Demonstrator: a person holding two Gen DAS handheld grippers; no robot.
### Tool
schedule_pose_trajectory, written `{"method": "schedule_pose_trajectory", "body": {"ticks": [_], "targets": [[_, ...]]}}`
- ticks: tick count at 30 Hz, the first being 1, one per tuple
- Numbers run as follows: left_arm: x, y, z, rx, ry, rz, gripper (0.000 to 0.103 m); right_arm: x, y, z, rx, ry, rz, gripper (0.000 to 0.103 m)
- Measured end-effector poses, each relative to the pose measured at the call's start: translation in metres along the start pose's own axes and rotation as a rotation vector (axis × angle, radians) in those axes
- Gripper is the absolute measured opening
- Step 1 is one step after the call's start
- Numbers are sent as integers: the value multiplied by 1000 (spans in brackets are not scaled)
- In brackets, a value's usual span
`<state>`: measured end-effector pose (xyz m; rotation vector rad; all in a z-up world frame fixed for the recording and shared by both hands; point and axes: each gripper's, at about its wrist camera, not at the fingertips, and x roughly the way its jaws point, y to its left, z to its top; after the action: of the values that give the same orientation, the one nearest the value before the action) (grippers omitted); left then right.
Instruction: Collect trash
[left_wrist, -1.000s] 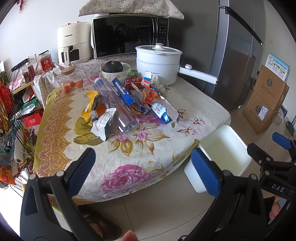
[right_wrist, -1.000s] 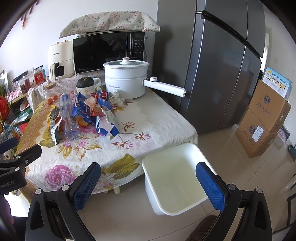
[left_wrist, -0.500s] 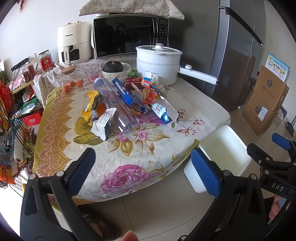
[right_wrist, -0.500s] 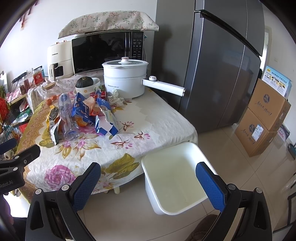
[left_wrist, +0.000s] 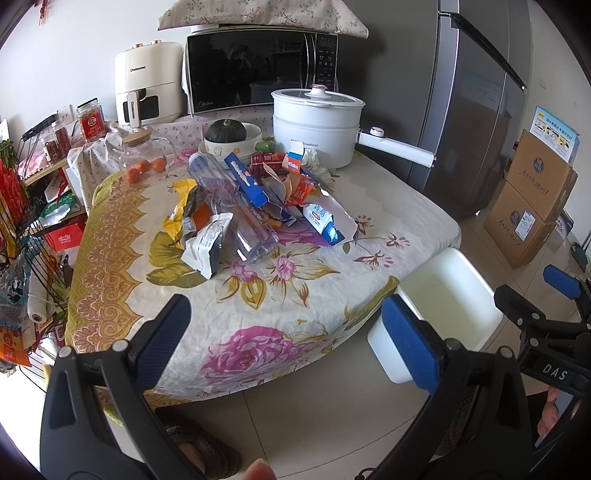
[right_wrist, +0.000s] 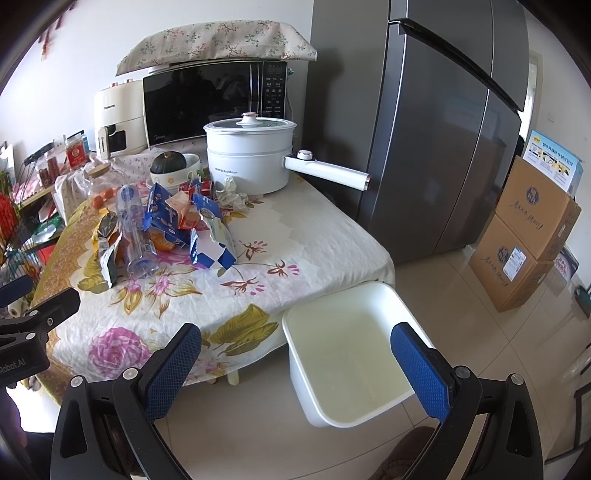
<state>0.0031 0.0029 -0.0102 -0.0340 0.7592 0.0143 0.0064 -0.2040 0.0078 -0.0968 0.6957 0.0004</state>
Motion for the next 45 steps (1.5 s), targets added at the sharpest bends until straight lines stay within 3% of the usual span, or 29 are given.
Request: {"method": "schedule_pose_trajectory", "body": {"ticks": [6,12,19,22,25,29,34,41,45], "targets": [[4,6,3,-7,11,9,103,2,-1,0,15,12,16,103],[22,26,11,-14,56,24,103,9,1,22,-29,39,47,103],[50,64,30,-71,84,36,103,40,15,64,-108,137,145,103],[69,73,43,-77,157,49,103,62,25,75,-137,182,182,103],[85,87,55,-150,205,12,103,82,28,75,-114,214,231,103],[118,103,78,-265,223,-67,103,116,31,72,-83,323,265,103],[163,108,93,-385,246,-127,100,143,27,83,-28,337,238,103],[205,109,91,-457,272,-90,90,177,37,96,12,379,259,103],[222,119,85,-549,278,-138,83,190,51,104,-4,371,282,103]]}}
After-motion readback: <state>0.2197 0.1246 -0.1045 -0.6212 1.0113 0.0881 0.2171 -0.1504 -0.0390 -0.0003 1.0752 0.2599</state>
